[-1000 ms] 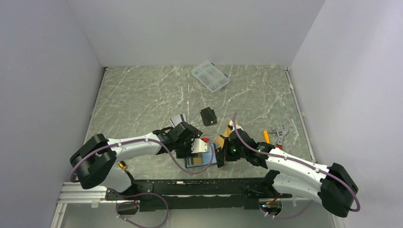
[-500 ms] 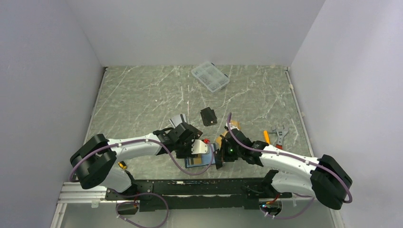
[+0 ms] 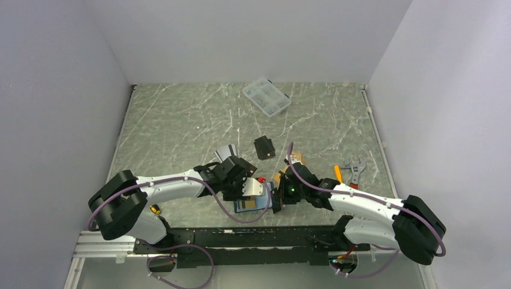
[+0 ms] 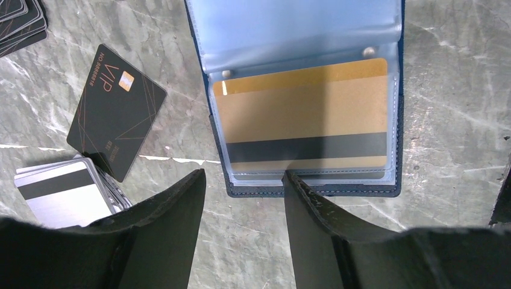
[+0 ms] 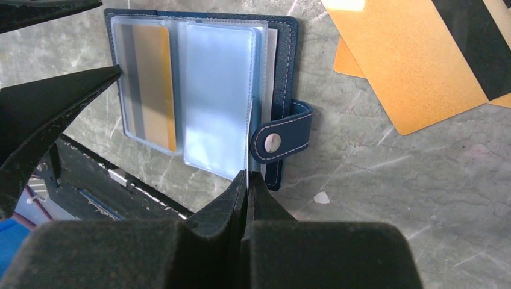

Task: Put the credit cards into the card holder
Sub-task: Turn over the card slot in the card holder.

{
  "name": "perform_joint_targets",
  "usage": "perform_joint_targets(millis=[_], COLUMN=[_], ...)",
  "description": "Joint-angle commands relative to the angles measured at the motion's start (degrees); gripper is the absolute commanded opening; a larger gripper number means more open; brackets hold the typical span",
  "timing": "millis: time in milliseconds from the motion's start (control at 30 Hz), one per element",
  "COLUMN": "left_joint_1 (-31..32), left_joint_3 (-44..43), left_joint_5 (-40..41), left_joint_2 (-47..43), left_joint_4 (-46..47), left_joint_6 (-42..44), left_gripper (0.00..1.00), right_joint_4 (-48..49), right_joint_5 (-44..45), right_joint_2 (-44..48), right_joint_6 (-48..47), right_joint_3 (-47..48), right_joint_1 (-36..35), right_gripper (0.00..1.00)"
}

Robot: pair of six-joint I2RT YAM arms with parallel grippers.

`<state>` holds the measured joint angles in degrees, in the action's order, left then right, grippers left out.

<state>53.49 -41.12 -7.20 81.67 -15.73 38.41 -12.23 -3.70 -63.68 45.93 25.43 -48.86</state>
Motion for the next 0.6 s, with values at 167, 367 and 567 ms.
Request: perform_joint_targets(millis=[167, 367, 567], left_joint_1=[0.3, 0.3, 0.3], left_joint_3=[0.4, 0.3, 0.7], left_joint_5=[0.1, 0.5, 0.8], left_joint_2=[-1.2, -1.5, -3.2], left_joint_4=[-0.5, -0.6, -0.6], left_joint_6=[1.0, 0.9, 1.4], left_gripper=[0.55, 0.54, 0.54], right_joint_4=[0.5, 4.5, 9.5], right_joint_5=[-1.8, -4.3, -6.0], right_joint_2=[6.1, 3.7, 2.7], right_joint_6=[-1.2, -0.6, 0.0], right_joint_3=[1.5, 0.7, 1.8], right_joint_1=[-0.3, -1.1, -2.0], right_gripper=[0.00, 0.00, 0.00])
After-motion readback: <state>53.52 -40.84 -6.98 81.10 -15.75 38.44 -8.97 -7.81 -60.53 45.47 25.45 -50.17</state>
